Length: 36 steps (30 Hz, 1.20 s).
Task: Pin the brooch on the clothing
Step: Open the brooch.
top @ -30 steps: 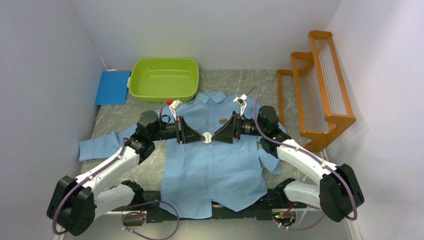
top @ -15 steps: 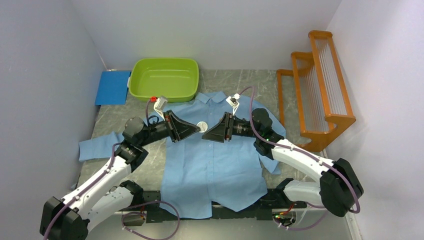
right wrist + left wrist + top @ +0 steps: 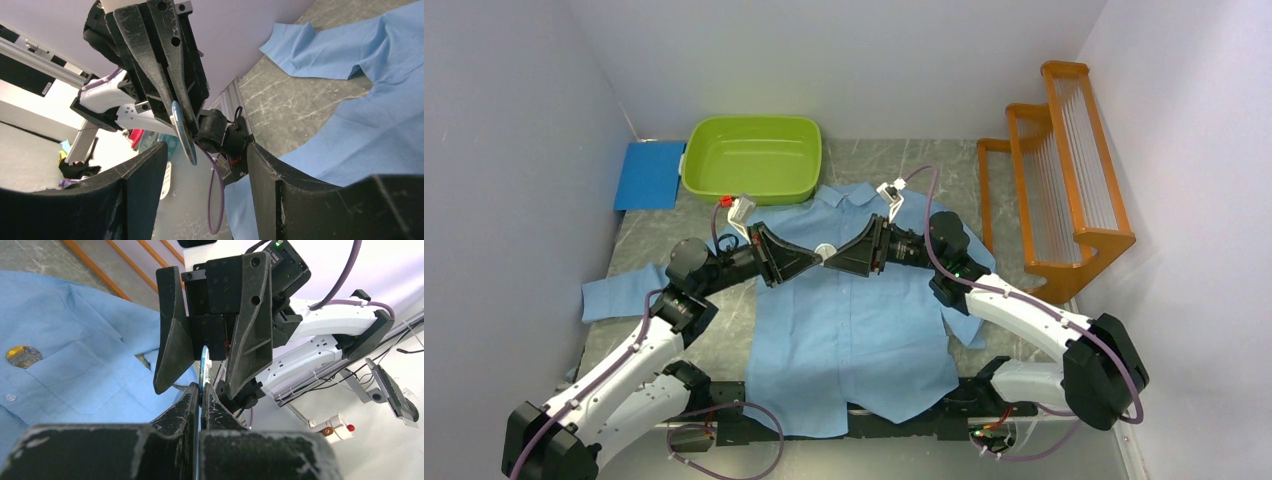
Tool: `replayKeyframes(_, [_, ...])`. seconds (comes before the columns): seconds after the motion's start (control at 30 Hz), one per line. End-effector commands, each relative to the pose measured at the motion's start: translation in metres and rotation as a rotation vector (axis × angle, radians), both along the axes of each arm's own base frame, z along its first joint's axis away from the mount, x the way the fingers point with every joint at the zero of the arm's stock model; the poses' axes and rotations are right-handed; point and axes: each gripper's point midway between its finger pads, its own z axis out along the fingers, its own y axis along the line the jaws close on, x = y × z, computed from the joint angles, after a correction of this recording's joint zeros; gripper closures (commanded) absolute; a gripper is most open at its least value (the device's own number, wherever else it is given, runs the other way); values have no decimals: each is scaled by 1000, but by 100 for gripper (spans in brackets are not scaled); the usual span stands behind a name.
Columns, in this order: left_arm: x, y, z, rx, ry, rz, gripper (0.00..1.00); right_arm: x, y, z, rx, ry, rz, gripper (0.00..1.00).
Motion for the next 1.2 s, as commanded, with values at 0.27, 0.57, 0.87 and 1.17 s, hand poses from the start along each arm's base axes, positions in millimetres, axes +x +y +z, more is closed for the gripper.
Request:
replayKeyframes(0.27, [-5,1,5,-2,-31,-4,97,5,0,39,53,-134,-32,54])
replayKeyframes(0.57, [-3,3,2,8,-23,12,97,6,7,26,-9,-123,13,75])
replayKeyframes(0.87, [0,3,2,12,-20,26,97,-2,1,14,-39,-140,23,52])
replayKeyframes(1.17, [1,2,-1,15,-10,19,97,-7,0,16,-19,-157,48,74])
